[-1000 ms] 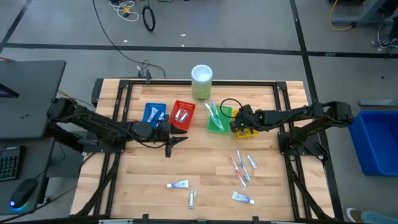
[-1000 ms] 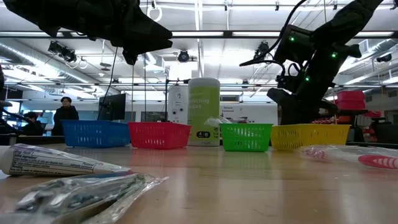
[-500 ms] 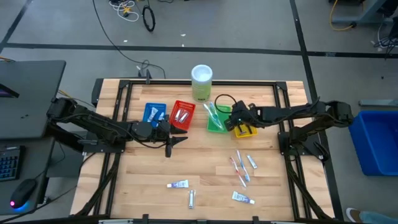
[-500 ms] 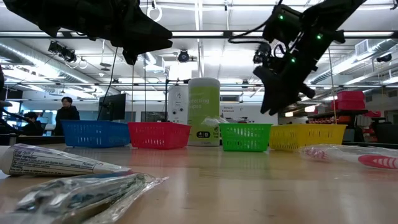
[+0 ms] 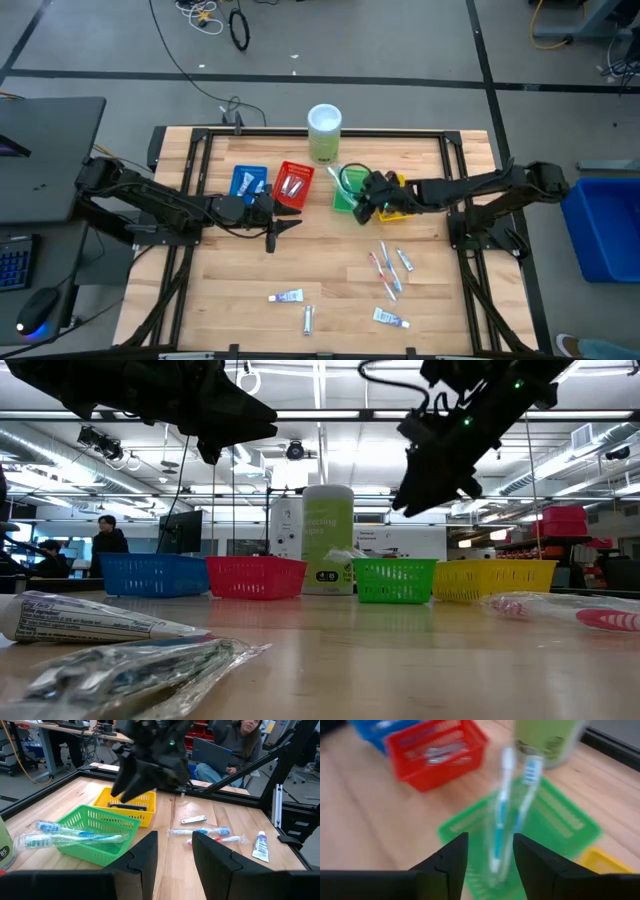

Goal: Pick & Place Travel size toiletries
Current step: Put the white toothpaste into the blue basket

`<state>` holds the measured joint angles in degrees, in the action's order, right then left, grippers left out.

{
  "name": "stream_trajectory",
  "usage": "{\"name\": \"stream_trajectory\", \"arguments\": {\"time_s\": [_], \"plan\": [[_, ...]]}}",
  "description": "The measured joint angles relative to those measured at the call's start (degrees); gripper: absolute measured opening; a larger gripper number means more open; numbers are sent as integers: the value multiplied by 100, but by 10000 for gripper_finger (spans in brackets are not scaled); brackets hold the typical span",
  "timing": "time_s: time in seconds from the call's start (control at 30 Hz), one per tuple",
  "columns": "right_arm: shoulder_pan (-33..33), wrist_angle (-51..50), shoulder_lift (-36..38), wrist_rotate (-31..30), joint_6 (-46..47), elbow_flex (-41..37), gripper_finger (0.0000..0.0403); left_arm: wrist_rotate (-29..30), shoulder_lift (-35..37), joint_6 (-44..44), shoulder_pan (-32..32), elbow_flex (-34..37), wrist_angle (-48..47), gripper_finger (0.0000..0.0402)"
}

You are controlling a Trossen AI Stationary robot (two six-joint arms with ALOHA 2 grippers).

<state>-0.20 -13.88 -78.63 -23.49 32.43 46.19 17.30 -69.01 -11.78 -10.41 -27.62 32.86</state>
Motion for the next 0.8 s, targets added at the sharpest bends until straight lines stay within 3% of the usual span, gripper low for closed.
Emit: {"name": "stream_trajectory", "arguments": {"time_s": [0.27, 0.8], "plan": [[836, 614, 2, 592, -102, 2, 188, 0, 0, 1, 0, 0, 2, 129], [2217, 852, 2, 765, 233, 2, 199, -55, 0, -132, -2, 0, -12, 129]]}}
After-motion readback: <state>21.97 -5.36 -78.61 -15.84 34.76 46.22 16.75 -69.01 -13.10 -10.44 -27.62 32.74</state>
